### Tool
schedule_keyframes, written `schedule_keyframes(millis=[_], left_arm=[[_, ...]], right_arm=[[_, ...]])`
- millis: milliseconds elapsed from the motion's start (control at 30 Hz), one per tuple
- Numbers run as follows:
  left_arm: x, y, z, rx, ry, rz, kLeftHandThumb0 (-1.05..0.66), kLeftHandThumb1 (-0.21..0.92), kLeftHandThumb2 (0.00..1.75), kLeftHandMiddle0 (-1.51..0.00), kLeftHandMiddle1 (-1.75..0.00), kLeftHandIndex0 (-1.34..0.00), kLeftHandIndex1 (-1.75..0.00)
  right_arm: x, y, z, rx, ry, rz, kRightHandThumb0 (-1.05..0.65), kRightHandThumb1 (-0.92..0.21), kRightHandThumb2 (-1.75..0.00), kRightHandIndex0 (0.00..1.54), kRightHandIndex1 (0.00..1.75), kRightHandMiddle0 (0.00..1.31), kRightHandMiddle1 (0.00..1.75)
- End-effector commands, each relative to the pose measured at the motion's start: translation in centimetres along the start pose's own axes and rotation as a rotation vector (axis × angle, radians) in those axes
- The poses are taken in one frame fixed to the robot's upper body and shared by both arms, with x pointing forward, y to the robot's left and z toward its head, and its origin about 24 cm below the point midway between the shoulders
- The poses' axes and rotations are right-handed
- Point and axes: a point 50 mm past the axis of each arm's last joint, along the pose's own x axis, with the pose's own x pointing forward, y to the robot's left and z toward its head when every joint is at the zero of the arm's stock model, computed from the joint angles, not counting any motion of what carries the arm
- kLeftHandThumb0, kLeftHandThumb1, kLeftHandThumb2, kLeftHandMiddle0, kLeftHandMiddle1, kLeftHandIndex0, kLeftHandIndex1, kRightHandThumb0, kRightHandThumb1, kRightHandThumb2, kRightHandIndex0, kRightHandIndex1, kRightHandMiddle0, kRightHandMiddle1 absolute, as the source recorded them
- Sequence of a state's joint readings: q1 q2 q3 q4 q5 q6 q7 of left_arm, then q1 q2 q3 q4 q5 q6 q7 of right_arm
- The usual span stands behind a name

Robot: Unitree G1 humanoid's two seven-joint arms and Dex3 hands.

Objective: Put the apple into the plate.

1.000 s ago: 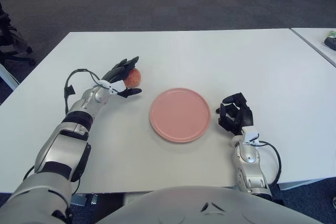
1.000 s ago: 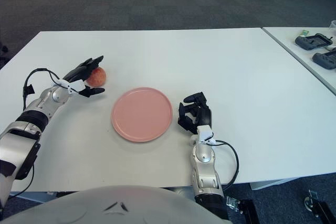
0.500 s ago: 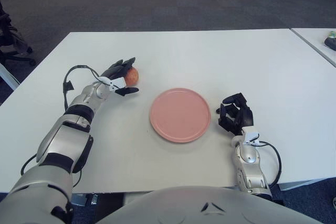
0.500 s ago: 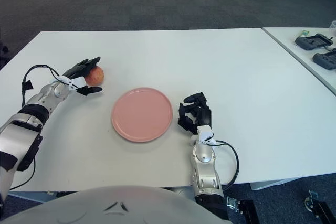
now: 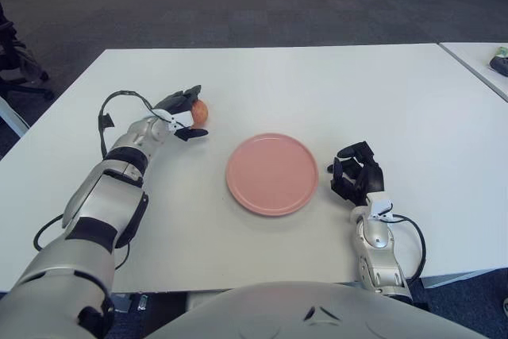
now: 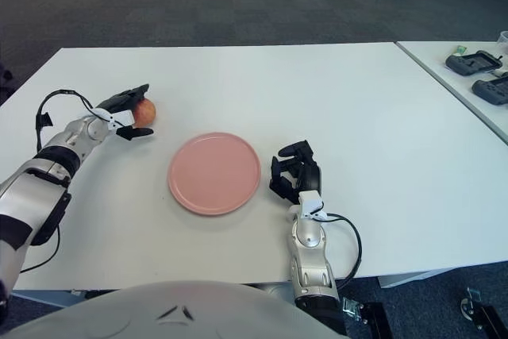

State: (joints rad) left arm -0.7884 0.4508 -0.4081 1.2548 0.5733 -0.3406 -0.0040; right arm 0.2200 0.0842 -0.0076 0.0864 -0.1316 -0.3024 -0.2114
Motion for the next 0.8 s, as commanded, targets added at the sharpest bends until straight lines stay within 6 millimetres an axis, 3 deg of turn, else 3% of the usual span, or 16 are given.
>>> schedule_keyframes(millis=[0, 767], left_arm=[[-0.07, -1.28, -0.37, 0.025, 0.034, -0.077, -0.99, 0.64, 0.64, 0.00, 0.00, 0.00, 0.00], [0.40, -1.77, 0.52, 0.109, 0.034, -0.126, -0.93, 0.70, 0.64, 0.00, 0.00, -0.01, -0.02]], right_arm=[[-0.22, -0.36, -0.31, -0.010, 0.024, -0.008, -0.39, -0.62, -0.94, 0.63, 1.36, 0.37, 1.75], [-0.37, -0.51, -0.30, -0.011, 0.028, -0.012, -0.39, -0.63, -0.92, 0.62, 1.35, 0.37, 1.75]])
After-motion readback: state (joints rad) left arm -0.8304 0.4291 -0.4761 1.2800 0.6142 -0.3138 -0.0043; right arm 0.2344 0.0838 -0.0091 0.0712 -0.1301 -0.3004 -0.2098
